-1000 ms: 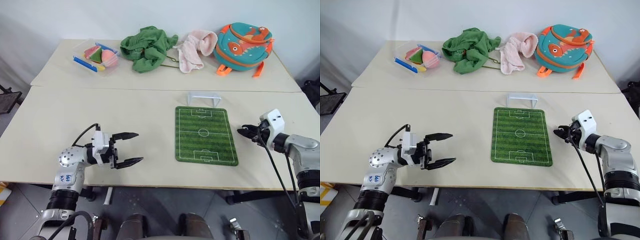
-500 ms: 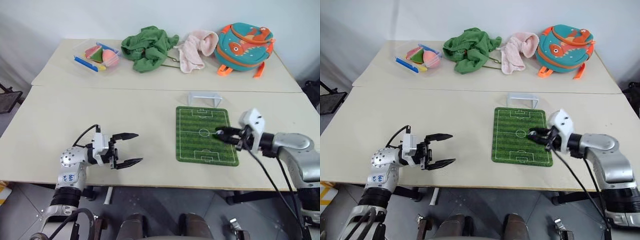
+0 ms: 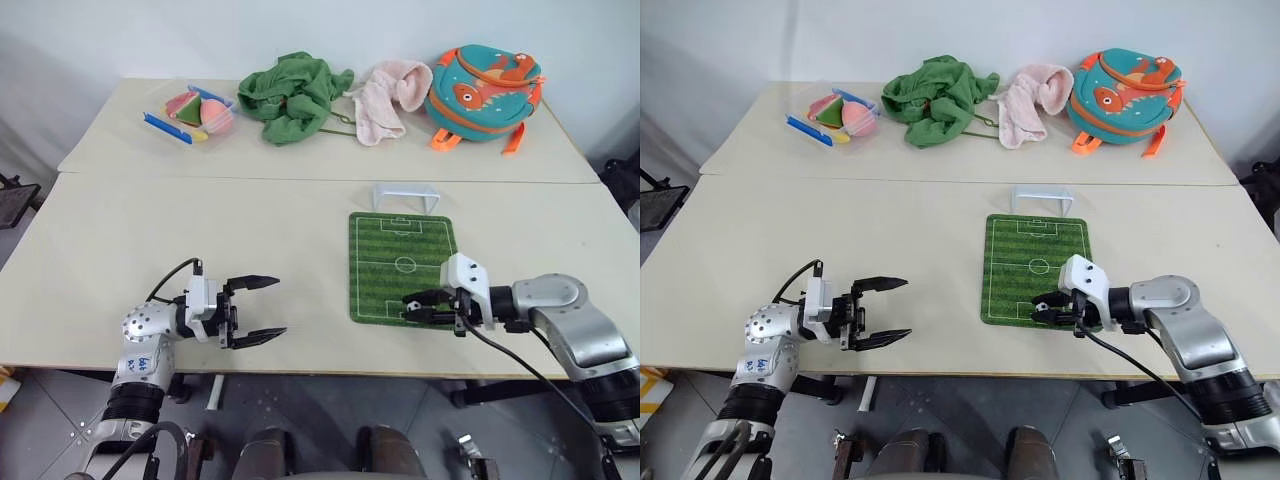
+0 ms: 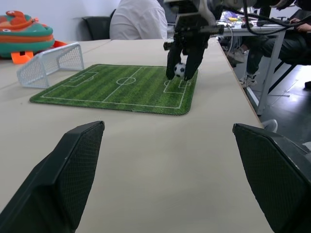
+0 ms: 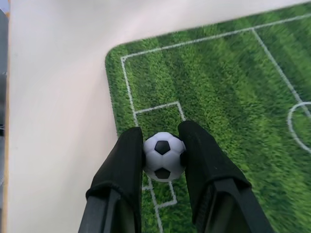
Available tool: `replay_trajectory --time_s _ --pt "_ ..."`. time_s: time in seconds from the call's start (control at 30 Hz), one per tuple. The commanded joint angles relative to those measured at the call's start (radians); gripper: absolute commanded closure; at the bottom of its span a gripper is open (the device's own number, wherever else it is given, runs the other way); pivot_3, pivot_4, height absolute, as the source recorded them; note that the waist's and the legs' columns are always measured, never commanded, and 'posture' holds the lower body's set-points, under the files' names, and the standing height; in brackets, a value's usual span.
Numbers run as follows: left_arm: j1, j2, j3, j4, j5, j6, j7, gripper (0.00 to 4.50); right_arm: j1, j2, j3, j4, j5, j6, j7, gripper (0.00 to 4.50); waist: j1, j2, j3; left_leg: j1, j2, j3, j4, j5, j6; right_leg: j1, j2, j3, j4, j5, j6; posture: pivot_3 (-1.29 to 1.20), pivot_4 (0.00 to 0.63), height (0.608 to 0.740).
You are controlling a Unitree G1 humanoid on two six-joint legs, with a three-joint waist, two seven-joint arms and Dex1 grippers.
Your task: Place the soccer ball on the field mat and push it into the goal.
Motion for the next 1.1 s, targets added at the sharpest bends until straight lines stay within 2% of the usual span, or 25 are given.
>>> replay_trajectory --time_s 0.03,0.23,0.27,0.47,1.1 --pt "0.004 0.005 0.016 -0.038 -0.023 0.005 0.013 0.00 -0.032 0.013 -0.007 0.032 -0.014 -0.050 0.007 3.66 0.000 0.000 0.000 0.000 0.000 0.000 0.000 0.000 0.000 0.000 0.000 0.000 0.000 0.000 0.000 0.00 0.150 0.740" --pt "0.006 0.009 0.019 -0.049 -0.023 0.011 0.025 0.00 -0.033 0.021 0.008 0.065 -0.029 -0.087 0.033 3.66 0.002 0.000 0.000 0.000 0.000 -0.001 0.001 0.000 0.000 0.000 0.000 0.000 0.000 0.000 0.000 0.00 0.150 0.740" --pt "0.007 0.010 0.020 -0.050 -0.023 0.012 0.027 0.00 -0.029 0.021 0.007 0.063 -0.027 -0.086 0.036 2.94 0.001 0.000 0.000 0.000 0.000 0.000 0.001 0.000 0.000 0.000 0.000 0.000 0.000 0.000 0.000 0.00 0.150 0.740" --pt "-0.007 0.011 0.020 -0.040 -0.019 0.016 0.032 0.00 -0.017 0.019 -0.009 0.057 -0.029 -0.093 0.033 1.03 0.001 0.000 0.000 0.000 0.000 -0.001 0.001 0.000 0.000 0.000 0.000 0.000 0.000 0.000 0.000 0.00 0.150 0.740" --pt "-0.041 -0.004 0.014 -0.009 -0.014 0.013 0.033 0.00 -0.025 0.003 -0.037 -0.032 0.006 -0.057 0.033 1.03 0.001 0.000 0.000 0.000 0.000 -0.001 0.002 0.000 0.000 0.000 0.000 0.000 0.000 0.000 0.000 0.00 0.150 0.740"
